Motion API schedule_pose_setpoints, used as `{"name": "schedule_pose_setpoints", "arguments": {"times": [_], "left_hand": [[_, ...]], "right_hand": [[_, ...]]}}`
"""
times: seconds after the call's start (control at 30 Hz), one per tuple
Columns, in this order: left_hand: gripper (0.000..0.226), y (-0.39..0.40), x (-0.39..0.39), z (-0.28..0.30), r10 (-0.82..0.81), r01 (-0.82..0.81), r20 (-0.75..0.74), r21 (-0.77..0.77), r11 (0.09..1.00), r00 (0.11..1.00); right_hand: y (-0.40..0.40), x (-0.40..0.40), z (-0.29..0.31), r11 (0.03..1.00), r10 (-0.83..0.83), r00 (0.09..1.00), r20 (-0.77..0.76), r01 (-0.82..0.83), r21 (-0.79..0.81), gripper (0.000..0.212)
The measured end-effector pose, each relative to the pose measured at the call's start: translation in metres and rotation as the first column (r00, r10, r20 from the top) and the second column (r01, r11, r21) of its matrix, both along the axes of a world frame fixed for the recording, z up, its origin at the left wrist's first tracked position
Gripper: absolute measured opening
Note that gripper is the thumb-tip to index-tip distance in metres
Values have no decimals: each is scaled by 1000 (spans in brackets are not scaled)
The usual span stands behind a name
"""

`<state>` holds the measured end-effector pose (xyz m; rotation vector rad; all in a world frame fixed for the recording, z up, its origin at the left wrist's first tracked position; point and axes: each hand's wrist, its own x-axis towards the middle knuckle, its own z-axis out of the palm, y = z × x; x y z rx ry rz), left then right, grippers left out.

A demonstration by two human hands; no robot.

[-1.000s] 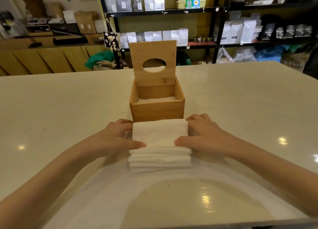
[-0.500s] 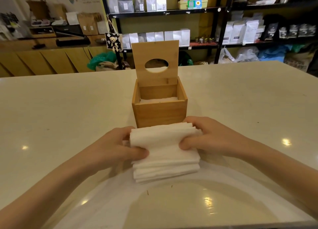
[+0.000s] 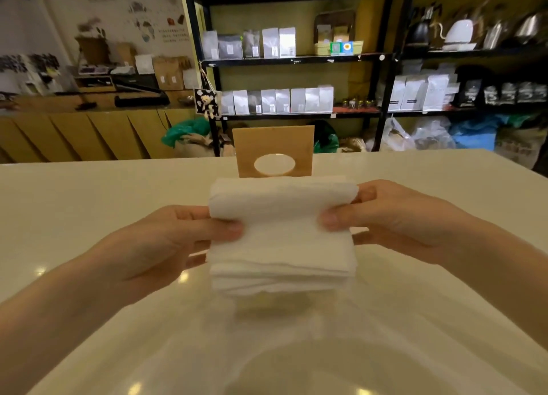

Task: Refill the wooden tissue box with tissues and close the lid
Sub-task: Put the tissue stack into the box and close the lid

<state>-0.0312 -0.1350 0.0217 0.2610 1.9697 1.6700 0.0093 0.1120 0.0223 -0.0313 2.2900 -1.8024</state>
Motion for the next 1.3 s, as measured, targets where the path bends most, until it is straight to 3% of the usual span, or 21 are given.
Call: {"name": "schedule_pose_setpoints", "arguments": {"times": [0.1,0.23,0.4,0.63,0.77,0.83,0.93,1.07,1.3], "left_hand": [[59,10,-13,12,62,-64,-82,-25,998,995],[53,25,-32,10,226,-235,-163,-42,971,960],[7,30,-58,1,200,-219,-177,-94,971,964],[14,36,-87,-6,96,-171,-234,-325,930,968],[38,40,-93,-5,-29,-250,-469,-520,817,883],[27,43,-94,1,-174,-272,-545,-640,719,820],[29,46,-98,5,-307,-256,-526,-745,615,793],[27,53,-99,2,-350,-291,-536,-779,555,768],[23,61,-91,-21,-393,-305,-520,-816,491,758]], "right_hand": [[3,-19,7,1000,-5,999,49,5,7,40],[4,-44,6,989,-92,996,0,91,117,44],[0,-63,2,955,-143,988,-54,152,256,15],[6,-77,-6,902,-163,986,-23,159,401,14],[7,-83,-11,882,-148,986,-75,166,442,28],[8,-87,-15,838,-141,980,-138,192,511,46],[7,-88,-17,776,-103,969,-226,221,591,46],[4,-87,-16,688,-19,958,-288,221,691,40],[-15,-84,-24,450,139,950,-280,191,872,27]]}}
